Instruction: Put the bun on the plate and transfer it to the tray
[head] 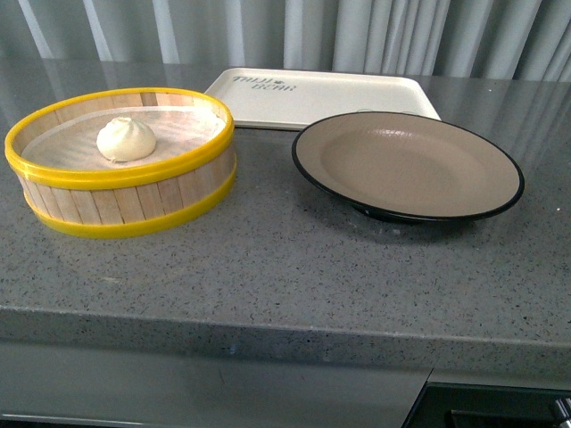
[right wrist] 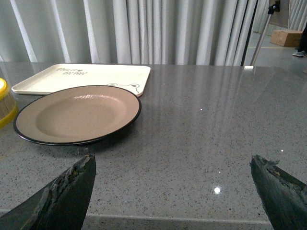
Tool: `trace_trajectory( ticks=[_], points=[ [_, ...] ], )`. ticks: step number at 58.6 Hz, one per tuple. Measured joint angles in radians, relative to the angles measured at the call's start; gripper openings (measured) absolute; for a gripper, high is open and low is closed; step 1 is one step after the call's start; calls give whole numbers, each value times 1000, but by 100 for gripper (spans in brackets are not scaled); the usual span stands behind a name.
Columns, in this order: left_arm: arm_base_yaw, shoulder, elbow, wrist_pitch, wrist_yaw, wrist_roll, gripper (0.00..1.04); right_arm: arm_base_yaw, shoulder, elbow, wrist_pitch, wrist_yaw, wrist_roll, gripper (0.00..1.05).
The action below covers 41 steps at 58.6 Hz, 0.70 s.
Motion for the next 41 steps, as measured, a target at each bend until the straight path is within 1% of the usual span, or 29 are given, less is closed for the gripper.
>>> trace_trajectory(
  ticks=[41],
  points=[
    [0,0,0,0,0,0,98,0,0,0,0,0,0,96]
  ],
)
